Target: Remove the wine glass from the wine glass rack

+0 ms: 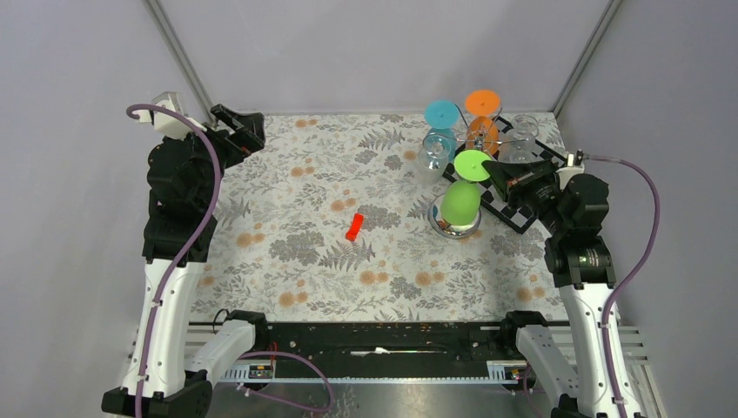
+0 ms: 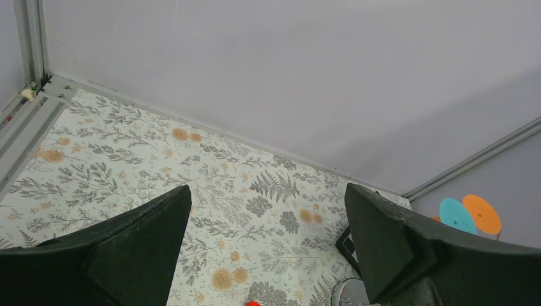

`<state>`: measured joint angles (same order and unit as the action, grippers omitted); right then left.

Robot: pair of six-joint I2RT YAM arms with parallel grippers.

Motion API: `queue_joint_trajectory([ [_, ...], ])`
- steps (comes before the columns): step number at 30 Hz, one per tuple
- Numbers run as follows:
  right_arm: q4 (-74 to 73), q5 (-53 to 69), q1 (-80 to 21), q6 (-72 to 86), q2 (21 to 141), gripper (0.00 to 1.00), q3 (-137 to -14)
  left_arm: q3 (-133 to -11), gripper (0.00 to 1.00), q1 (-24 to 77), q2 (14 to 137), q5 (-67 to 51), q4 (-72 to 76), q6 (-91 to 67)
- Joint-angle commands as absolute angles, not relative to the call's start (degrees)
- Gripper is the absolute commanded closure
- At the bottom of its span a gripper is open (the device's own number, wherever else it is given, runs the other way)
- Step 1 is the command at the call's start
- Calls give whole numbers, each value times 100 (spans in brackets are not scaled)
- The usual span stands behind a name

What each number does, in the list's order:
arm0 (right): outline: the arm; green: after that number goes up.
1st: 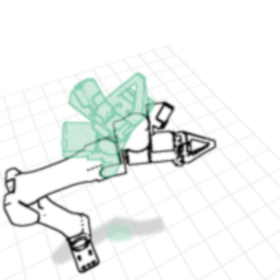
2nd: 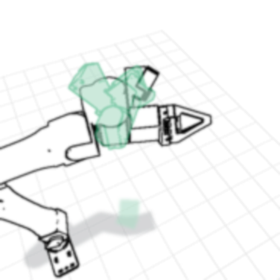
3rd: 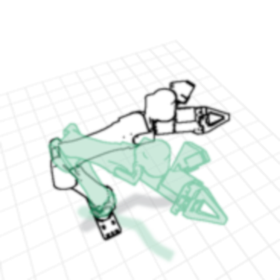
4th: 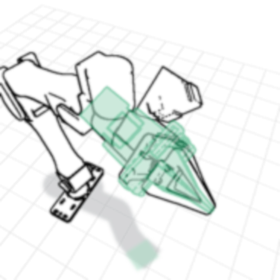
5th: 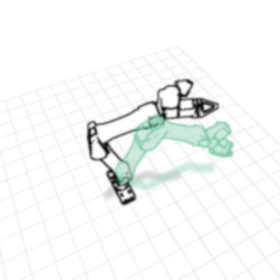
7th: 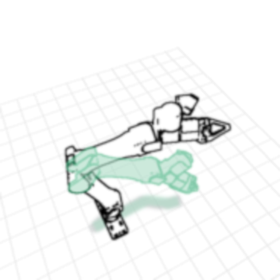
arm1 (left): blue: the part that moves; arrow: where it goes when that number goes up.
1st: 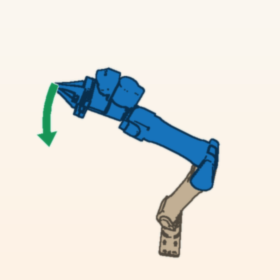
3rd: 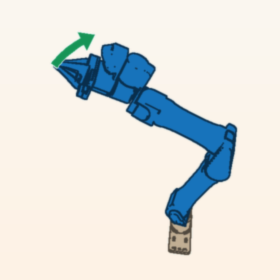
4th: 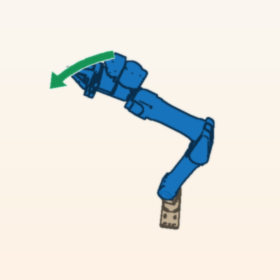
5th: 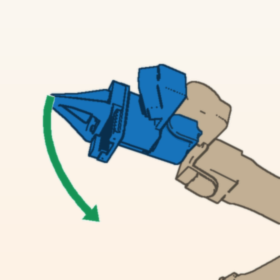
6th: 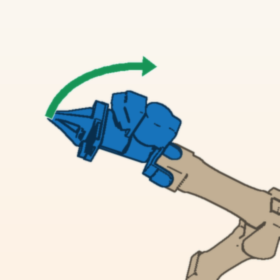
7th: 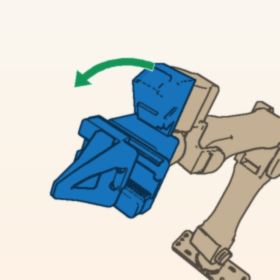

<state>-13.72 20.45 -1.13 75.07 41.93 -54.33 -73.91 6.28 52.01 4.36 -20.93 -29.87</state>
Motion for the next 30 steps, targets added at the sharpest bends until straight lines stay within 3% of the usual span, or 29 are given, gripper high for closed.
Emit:
queue_joint_trajectory([
  [1, -1014, 2357, -178, 7371, 4182, 100, -5640, -7513, 1, 612, 5225, 522, -1933, -3014],
  [19, -280, 2142, -618, 7262, 4505, 100, -5688, -7559, 1, 609, 5327, 476, -1907, -3100],
  [30, -407, 1016, -649, 6882, 4284, 100, -5723, -7537, 1, 608, 5108, 488, -1835, -2973],
])
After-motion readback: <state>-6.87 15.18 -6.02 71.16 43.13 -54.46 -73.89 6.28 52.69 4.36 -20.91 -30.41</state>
